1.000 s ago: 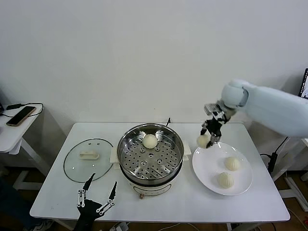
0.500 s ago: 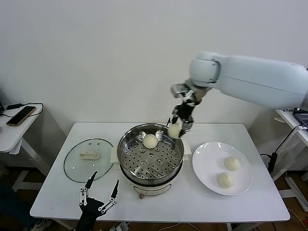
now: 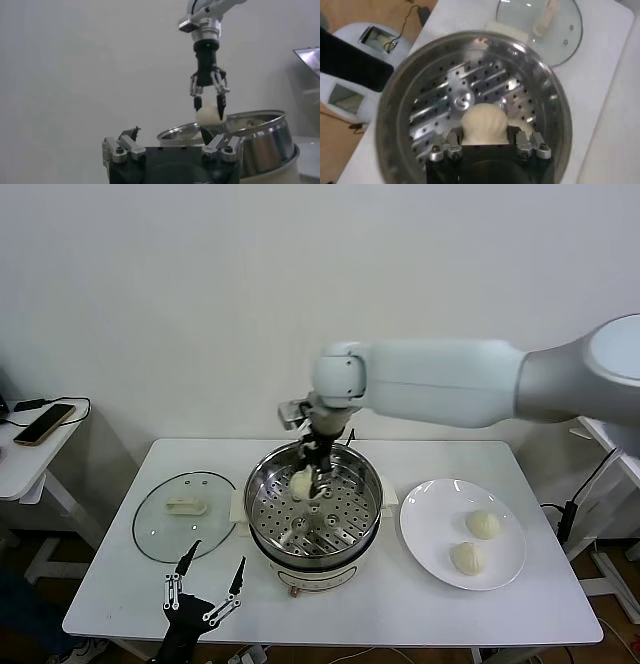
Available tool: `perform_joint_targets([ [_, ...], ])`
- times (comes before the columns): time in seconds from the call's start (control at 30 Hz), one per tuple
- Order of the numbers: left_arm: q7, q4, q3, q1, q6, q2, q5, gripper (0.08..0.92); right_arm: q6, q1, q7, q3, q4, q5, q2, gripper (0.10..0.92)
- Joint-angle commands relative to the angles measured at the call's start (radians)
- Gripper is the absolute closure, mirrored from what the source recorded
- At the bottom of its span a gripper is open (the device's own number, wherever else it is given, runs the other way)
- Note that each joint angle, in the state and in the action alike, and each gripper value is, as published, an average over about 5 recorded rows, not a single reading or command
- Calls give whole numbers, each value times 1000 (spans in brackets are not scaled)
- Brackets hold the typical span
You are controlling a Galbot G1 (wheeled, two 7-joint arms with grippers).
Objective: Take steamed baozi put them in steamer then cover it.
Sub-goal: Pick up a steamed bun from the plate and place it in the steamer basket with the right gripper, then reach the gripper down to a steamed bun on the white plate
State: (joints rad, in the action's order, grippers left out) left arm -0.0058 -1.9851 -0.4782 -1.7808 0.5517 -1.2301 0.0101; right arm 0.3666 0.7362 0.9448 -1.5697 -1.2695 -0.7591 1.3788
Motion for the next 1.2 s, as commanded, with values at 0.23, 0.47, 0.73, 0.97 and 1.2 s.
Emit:
perform_joint_targets([
  [0.23,0,12,-2,6,3,0,2,177,34,-89,-100,-16,51,-38,115,425],
  [0.47,-2,13,-4,7,3,1,3,177,36,-106,-107,-15,61,-28,116,407],
  [0.73,-4,11,-7,6,0,1,3,177,36,-101,-110,-1,41,-12,87,234],
  [0.97,-4,4,-10,2,-4,-1,2,177,21,12,-21,42,-82,81,-83,203],
  [1.2,-2,-7,-11,-2,-9,-4,0,177,-84,98,225,137,-170,242,-449,203],
])
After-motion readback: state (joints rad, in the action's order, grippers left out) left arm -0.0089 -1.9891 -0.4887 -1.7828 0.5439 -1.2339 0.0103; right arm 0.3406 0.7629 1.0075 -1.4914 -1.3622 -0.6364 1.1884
